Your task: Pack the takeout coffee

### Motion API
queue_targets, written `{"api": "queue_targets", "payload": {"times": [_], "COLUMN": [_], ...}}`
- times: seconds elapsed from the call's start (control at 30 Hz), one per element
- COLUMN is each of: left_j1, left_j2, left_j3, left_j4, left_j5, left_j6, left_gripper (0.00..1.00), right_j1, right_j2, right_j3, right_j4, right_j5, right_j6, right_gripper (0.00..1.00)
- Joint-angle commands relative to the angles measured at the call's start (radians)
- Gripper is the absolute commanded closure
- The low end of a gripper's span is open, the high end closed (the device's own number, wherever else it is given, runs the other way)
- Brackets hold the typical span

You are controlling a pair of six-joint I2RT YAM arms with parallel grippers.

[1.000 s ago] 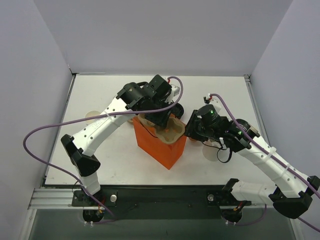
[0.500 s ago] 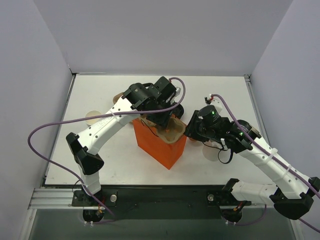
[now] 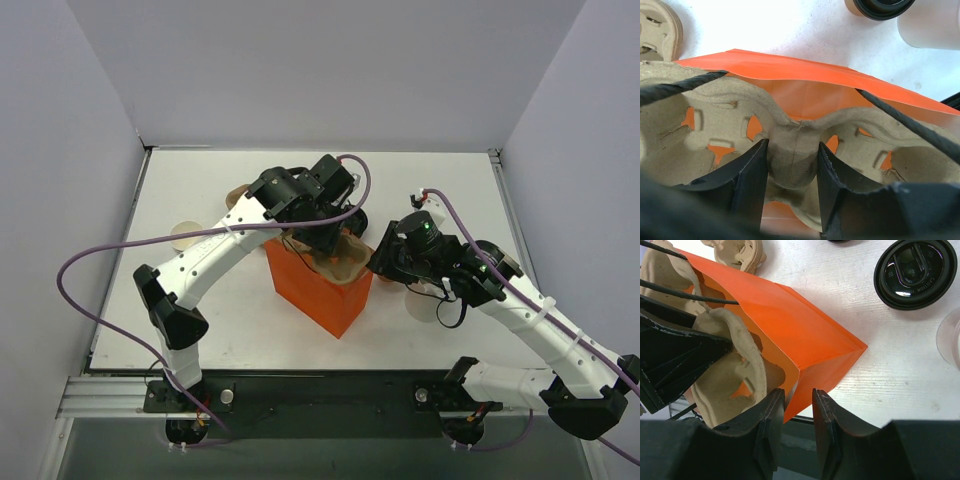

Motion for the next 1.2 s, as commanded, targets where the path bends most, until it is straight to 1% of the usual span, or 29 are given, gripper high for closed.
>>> {"api": "queue_targets", "payload": {"times": [0.0,0.13,0.4,0.57,0.67,0.83,0.93,1.17], "left_j1": [0.002,0.002,0.003,0.006,0.005,-0.002,-0.002,-0.023], "left_j2": [0.024,0.033,0.064,0.073,0.067,0.021,-0.001,-0.002], "left_j3": [0.042,0.062,0.116,0.139,0.118,-0.028,-0.072,-0.074], "left_j4": [-0.112,-0.116,-0.150,-0.152,-0.141,-0.090,-0.061,-0.041], "left_j5": [-0.047,-0.042,-0.093,-0.075,-0.059,-0.038,-0.027,-0.009], "left_j6": [-0.014,-0.017,-0.031,-0.029,-0.028,-0.037,-0.043,-0.041], "left_gripper": [0.62,0.63,0.63,0.63,0.63,0.63,0.64,0.64], "right_j1": [0.008,0.008,0.010,0.013,0.011,0.013,0.013,0.013], "right_j2": [-0.021,-0.027,-0.022,-0.021,-0.021,-0.006,0.002,0.010], "right_j3": [-0.005,-0.009,-0.009,-0.009,-0.006,0.021,0.028,0.029], "right_j4": [0.005,0.005,0.005,0.005,0.005,0.005,0.005,0.005], "right_j5": [0.014,0.012,0.009,0.009,0.015,0.020,0.023,0.027], "right_j6": [-0.009,-0.008,-0.004,-0.011,-0.009,-0.017,-0.018,-0.020], "right_gripper": [0.71,0.71,0.71,0.71,0.71,0.71,0.71,0.71]}}
